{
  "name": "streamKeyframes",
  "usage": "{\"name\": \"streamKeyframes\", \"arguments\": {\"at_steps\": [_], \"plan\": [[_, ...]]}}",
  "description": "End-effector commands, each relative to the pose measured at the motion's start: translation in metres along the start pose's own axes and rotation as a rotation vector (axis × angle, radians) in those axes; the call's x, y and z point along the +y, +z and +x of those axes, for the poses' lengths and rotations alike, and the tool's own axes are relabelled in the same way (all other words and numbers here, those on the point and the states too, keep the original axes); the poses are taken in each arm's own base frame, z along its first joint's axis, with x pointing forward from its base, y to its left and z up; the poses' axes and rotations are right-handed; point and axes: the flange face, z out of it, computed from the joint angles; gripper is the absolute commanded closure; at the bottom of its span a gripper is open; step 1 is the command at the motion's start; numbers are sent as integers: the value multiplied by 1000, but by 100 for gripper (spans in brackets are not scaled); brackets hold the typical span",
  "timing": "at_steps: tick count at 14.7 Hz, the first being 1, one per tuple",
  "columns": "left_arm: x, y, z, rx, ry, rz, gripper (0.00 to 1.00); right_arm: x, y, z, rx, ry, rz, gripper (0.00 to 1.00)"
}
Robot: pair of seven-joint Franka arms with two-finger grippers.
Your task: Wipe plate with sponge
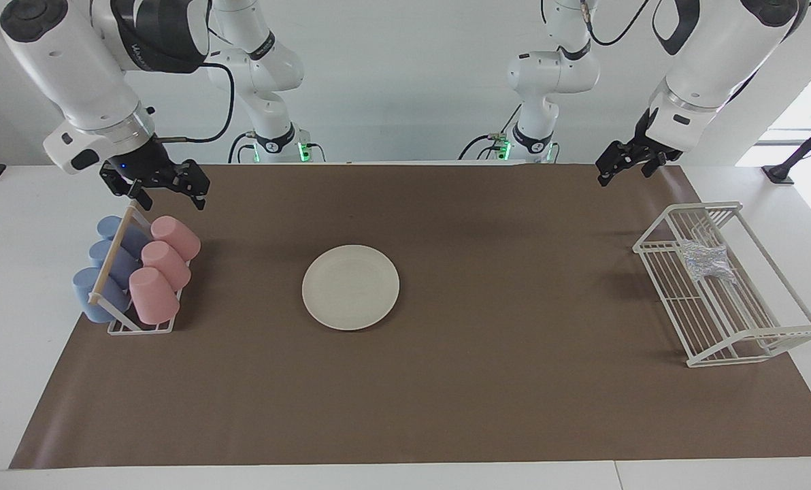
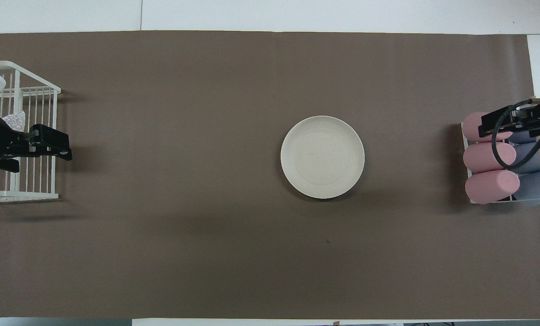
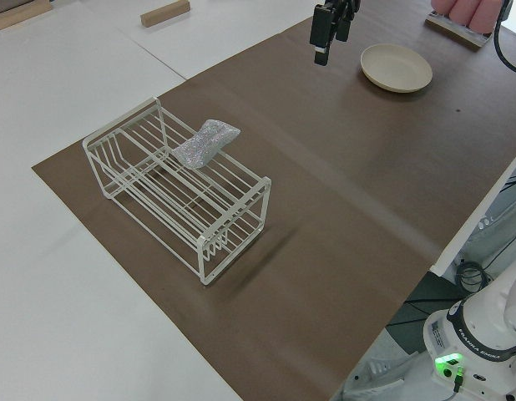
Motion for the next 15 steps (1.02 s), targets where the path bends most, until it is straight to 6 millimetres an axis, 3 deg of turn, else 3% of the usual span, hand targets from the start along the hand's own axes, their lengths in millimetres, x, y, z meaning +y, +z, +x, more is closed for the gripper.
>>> {"name": "streamKeyframes", "arguments": {"at_steps": [1,7,10,12,15], "plan": [[2,-1,-6,9,-3,-12,0,-1,-2,-6,-1,6,-7,0],[-5,-2,-4,9,-22,-13,0,-4,-2,-5,8,58,-7,0],[-1,4,-5,10,-69,9,0,-8,-2,-4,18,221,-4,0],[-6,16,2,22,-67,144,0,-9,-1,-7,13,277,-4,0],[2,57,19,33,-18,318,0,-8,1,-8,6,409,-3,0]]}}
